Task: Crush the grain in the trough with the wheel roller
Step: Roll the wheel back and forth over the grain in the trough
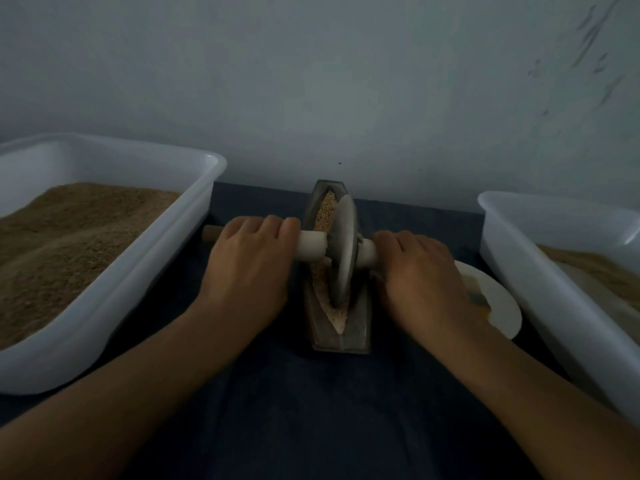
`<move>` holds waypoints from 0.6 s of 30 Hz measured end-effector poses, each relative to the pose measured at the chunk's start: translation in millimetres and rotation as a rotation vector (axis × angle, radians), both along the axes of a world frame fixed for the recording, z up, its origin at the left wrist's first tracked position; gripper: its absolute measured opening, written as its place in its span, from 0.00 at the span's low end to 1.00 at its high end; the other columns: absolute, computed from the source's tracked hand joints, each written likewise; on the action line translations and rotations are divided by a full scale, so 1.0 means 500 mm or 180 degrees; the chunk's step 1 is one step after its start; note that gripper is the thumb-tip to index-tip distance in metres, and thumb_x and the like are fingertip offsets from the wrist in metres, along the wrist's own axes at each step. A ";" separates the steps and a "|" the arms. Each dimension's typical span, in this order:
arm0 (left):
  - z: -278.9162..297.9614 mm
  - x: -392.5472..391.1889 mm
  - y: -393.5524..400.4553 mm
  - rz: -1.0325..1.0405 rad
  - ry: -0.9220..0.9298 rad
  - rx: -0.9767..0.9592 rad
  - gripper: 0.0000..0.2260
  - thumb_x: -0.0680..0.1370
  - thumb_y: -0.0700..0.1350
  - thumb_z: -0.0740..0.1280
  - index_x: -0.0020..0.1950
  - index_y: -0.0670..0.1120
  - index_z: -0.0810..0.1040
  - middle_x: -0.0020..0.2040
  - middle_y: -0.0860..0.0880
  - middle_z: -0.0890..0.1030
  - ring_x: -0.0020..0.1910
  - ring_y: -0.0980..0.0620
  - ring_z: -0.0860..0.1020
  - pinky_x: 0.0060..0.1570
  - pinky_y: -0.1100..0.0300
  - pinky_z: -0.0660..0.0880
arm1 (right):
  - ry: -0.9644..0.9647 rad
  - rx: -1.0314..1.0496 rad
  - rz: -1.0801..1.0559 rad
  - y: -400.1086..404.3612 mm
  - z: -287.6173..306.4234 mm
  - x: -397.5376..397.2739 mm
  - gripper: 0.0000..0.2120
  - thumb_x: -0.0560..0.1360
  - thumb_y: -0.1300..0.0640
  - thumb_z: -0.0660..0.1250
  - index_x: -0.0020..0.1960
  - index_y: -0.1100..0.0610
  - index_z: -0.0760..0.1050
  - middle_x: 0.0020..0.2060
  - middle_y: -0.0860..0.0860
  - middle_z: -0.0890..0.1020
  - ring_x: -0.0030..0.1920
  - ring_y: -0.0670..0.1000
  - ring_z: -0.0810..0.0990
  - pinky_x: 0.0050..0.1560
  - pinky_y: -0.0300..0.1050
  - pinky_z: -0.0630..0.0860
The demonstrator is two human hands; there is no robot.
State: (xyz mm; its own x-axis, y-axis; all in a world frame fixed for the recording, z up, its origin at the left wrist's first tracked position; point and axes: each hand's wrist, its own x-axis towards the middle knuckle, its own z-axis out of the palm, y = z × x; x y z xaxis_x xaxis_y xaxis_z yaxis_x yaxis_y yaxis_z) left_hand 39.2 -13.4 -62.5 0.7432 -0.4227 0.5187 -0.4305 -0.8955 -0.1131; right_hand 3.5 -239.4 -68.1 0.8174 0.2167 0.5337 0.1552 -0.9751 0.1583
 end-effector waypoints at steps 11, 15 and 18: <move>0.017 0.209 -0.054 0.0357 0.0476 -0.0026 0.19 0.74 0.44 0.70 0.63 0.48 0.70 0.57 0.44 0.78 0.56 0.41 0.77 0.53 0.48 0.71 | 0.0290 -0.0032 -0.0358 -0.017 0.040 0.209 0.11 0.74 0.53 0.68 0.55 0.52 0.73 0.45 0.53 0.80 0.44 0.59 0.79 0.35 0.45 0.62; 0.024 0.230 -0.062 0.0359 0.0303 -0.0045 0.18 0.74 0.45 0.70 0.63 0.48 0.70 0.56 0.44 0.78 0.53 0.42 0.78 0.49 0.49 0.72 | 0.0425 0.0113 -0.0297 -0.029 0.044 0.240 0.11 0.74 0.53 0.68 0.55 0.52 0.72 0.45 0.54 0.80 0.44 0.59 0.79 0.35 0.45 0.64; 0.019 0.223 -0.062 0.0367 0.0228 -0.0114 0.16 0.75 0.45 0.70 0.60 0.48 0.71 0.53 0.45 0.80 0.50 0.43 0.79 0.48 0.51 0.71 | 0.0237 0.0081 -0.0334 -0.025 0.034 0.226 0.09 0.75 0.53 0.67 0.54 0.53 0.73 0.44 0.53 0.80 0.44 0.59 0.80 0.34 0.45 0.61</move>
State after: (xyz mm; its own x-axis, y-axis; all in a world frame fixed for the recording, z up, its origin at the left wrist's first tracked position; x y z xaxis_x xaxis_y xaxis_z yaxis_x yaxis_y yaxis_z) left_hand 150.7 -44.2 -53.2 0.8214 -0.3146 0.4758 -0.3304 -0.9424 -0.0528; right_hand 116.7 -251.8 -51.0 0.8724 0.1149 0.4750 0.0624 -0.9902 0.1251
